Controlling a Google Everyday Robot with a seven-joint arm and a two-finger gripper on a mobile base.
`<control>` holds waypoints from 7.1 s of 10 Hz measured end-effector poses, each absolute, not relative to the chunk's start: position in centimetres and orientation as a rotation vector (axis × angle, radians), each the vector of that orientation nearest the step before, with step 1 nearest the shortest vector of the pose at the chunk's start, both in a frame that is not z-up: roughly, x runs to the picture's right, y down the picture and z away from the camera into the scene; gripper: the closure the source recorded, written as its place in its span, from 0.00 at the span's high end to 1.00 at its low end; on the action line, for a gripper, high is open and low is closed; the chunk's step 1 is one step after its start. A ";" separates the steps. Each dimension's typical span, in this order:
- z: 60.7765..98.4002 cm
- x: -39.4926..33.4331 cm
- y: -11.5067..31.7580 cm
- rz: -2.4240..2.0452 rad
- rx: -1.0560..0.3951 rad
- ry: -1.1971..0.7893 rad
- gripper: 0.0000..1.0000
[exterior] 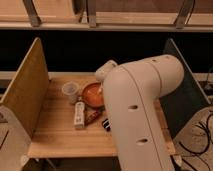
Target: Place the eraser on the white sponge
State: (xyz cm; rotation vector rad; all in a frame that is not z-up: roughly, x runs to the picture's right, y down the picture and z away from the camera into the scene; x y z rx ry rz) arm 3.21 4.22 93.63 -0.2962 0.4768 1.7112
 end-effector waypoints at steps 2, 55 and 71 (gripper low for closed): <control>93.3 3.4 3.9 1.748 -0.290 0.469 0.80; 87.5 5.9 12.4 1.911 -0.255 0.634 0.00; 87.2 8.0 8.9 1.960 -0.195 0.606 0.00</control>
